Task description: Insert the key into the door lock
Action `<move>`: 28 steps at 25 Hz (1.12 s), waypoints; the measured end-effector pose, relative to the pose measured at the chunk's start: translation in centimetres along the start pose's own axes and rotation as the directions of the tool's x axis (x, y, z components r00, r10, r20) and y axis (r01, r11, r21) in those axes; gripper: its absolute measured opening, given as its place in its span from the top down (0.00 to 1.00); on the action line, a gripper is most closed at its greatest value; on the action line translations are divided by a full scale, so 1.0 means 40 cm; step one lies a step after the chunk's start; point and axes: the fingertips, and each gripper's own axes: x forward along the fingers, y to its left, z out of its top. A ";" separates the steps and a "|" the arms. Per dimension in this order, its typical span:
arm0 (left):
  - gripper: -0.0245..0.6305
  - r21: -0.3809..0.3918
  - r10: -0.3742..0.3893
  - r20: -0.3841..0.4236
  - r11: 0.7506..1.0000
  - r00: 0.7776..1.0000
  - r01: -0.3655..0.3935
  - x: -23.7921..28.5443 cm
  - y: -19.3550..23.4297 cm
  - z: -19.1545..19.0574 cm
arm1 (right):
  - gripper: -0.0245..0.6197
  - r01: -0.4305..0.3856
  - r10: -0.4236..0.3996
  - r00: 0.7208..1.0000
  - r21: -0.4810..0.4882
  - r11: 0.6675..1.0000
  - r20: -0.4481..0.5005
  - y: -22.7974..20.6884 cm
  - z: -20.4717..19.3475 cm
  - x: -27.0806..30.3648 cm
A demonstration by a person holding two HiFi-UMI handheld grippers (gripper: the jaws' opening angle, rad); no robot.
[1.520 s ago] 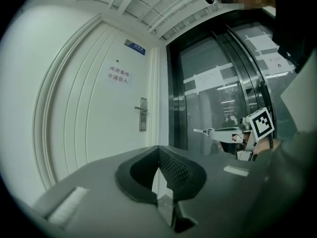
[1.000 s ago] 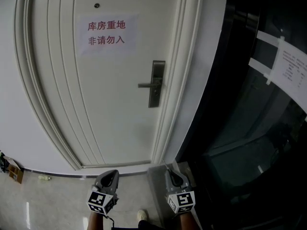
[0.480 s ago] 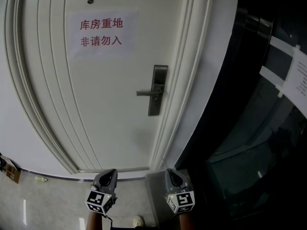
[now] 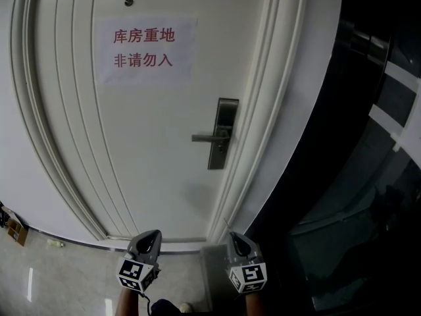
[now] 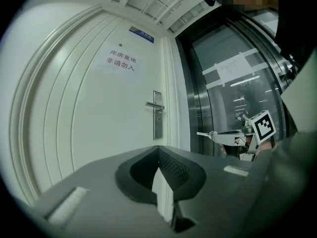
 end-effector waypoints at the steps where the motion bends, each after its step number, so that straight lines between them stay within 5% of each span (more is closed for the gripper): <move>1: 0.96 0.000 0.004 0.000 1.000 1.000 -0.004 0.004 0.004 0.001 | 0.95 -0.002 0.002 1.000 -0.003 1.000 0.003 -0.004 0.004 0.006; 28: 0.96 0.010 -0.051 0.005 0.999 0.999 0.051 0.294 0.171 0.022 | 0.95 0.077 -0.075 0.997 -0.073 0.994 0.032 -0.135 0.047 0.286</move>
